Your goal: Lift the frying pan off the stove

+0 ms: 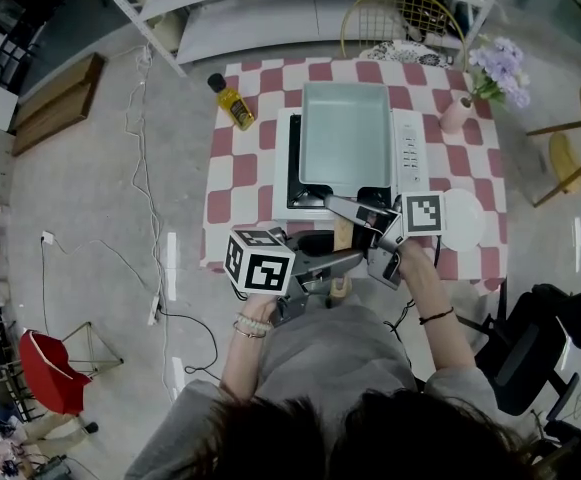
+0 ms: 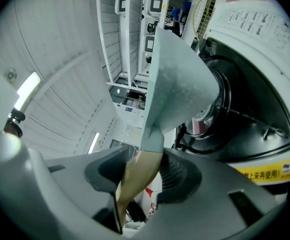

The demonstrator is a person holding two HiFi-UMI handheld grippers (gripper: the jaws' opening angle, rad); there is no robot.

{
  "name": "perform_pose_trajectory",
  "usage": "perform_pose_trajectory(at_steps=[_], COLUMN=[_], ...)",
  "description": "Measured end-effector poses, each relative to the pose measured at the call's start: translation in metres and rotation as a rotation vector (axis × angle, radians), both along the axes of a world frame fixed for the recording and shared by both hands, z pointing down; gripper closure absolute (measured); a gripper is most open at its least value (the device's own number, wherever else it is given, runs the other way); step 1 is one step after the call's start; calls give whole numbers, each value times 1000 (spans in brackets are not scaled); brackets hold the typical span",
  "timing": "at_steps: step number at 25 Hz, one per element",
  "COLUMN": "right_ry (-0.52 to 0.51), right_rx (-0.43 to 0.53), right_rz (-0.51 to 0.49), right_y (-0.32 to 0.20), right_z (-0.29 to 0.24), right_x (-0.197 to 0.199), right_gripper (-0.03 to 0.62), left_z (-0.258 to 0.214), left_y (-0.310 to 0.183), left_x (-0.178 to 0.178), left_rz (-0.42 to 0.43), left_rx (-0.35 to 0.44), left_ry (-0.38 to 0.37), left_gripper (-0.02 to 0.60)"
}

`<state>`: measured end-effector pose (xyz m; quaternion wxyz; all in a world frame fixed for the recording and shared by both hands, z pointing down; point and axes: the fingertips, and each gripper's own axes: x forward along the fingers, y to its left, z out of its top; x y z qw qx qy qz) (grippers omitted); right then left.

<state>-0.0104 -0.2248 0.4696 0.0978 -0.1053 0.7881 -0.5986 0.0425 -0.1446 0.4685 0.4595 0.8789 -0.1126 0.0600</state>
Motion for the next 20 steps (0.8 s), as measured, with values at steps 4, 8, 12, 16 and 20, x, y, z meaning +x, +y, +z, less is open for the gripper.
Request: perform_pose_trajectory(at_steps=[4,8,12,16,20], right_ry=[-2,4,5,3,2], right_rx=[17,43,59,81,97], right_rz=[11,14,19,19,26], right_y=[0,-1,-2,-1,-2], right_z=[-10,-20,-28,-37,-46], right_x=[0,1,0,-1,-2], right_gripper=[399,399,399,399,399], left_z=[-8,-16,-23,-30,-38], left_y=[0,-1,-1,-1,-1], left_x=[0,0,-1,-2,-3], left_rz=[3,9,13,15,18], left_rx=[20,41,62,81,100], left_ry=[11,17,21,26,30], left_gripper=[373,373,373,373,373])
